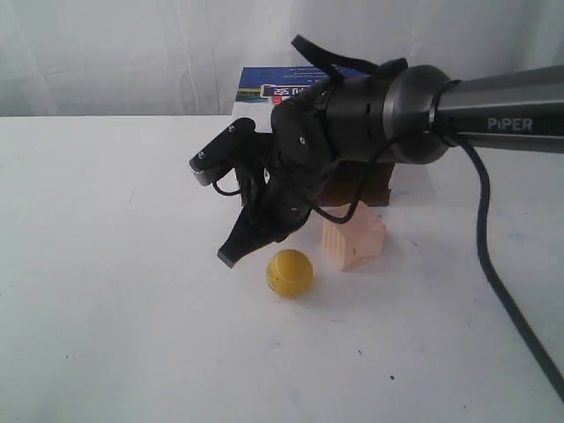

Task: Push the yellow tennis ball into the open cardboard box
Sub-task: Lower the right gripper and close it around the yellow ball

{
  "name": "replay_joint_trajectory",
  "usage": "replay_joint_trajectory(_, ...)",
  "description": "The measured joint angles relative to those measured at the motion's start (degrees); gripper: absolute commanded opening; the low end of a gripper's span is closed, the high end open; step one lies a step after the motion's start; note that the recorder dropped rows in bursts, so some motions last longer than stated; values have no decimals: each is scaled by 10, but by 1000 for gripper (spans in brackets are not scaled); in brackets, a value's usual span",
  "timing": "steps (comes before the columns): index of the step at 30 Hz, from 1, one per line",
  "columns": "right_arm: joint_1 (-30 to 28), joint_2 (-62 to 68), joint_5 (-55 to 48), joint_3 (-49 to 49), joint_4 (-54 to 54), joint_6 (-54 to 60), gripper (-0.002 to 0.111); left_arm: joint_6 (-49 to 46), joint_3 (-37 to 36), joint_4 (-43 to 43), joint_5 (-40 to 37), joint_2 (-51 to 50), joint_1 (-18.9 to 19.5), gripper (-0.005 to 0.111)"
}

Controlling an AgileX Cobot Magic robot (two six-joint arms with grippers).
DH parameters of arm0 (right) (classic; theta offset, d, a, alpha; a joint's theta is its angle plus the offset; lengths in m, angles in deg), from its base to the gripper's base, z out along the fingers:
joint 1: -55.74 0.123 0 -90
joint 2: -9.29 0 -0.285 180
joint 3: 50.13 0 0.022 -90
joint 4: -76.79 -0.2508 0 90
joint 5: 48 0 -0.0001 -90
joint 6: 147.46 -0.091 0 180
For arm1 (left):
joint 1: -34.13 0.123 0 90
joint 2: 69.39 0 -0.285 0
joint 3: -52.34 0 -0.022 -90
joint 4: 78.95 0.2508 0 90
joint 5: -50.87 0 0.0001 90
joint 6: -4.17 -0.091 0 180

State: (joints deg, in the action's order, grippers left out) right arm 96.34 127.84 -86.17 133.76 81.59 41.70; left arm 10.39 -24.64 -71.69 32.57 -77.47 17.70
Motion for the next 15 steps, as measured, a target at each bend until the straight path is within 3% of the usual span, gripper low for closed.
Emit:
replay_joint_trajectory(9, 1, -27, -106, 19, 4, -1, 0, 0, 0, 0, 0, 0, 0, 0)
replay_joint_trajectory(15, 6, -27, -136, -28, 2, -1, 0, 0, 0, 0, 0, 0, 0, 0)
